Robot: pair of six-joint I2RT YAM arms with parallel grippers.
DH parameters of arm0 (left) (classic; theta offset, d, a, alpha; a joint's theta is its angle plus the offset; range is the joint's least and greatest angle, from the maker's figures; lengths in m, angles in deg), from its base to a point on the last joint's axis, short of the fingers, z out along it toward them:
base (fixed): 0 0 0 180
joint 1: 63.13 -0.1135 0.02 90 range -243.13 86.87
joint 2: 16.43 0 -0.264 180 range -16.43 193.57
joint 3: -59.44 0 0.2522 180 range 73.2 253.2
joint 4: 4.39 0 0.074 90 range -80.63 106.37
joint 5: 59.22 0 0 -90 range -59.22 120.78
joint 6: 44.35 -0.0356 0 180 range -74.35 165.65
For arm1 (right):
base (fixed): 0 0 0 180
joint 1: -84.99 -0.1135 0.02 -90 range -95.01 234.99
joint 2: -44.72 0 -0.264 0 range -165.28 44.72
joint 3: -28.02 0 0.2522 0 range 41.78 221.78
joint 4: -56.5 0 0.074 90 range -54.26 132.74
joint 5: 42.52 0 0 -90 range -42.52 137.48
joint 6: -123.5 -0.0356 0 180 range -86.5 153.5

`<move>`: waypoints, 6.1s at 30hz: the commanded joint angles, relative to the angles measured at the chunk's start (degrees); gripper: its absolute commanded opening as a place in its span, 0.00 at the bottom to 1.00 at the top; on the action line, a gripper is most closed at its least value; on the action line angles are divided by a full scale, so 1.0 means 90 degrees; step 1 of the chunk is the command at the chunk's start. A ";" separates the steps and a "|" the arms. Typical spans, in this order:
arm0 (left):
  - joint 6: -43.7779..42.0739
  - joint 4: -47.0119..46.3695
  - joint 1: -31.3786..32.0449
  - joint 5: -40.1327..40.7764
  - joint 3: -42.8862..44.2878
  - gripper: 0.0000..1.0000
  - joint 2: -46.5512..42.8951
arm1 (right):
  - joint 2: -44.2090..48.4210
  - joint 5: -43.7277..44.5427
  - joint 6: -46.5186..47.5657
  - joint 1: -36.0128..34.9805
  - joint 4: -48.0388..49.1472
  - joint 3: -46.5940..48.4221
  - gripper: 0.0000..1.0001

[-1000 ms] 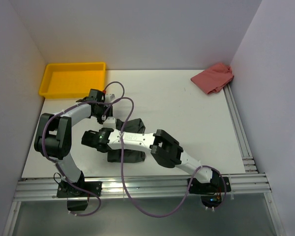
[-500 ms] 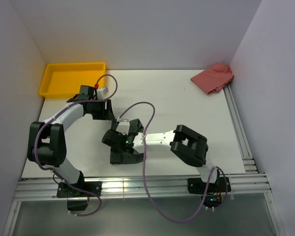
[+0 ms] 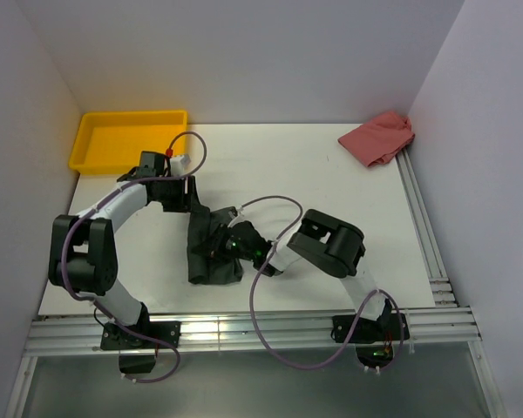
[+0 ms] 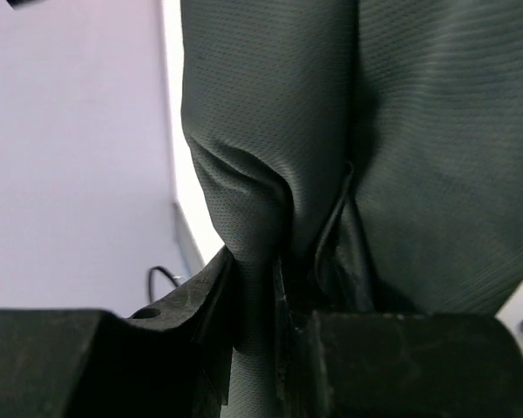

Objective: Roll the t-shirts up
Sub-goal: Roll the tshirt

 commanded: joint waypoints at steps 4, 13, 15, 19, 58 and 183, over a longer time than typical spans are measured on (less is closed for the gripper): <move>-0.0007 -0.0032 -0.0023 0.0109 0.0062 0.64 0.0238 | -0.0377 -0.0433 -0.0965 0.0047 0.1646 -0.0209 0.17; -0.0017 0.0026 0.0172 0.0421 0.0110 0.54 0.0649 | -0.0163 -0.0208 -0.0976 -0.0031 0.0867 -0.0259 0.18; -0.0017 0.0036 0.0220 0.0431 0.0130 0.44 0.0659 | -0.0085 -0.0140 -0.0792 -0.0041 0.0148 -0.0036 0.22; -0.0026 0.0046 0.0260 0.0490 0.0150 0.19 0.0630 | 0.0276 0.0387 -0.0235 -0.0206 -0.2128 0.0726 0.41; -0.0026 0.0085 0.0328 0.0519 0.0179 0.02 0.0562 | -0.1324 0.3885 0.0782 -0.1417 -1.0473 0.6832 0.54; -0.0046 0.0124 0.0289 0.0392 0.0150 0.12 0.0581 | -0.1647 0.3533 0.0655 -0.1525 -1.0542 0.6607 0.65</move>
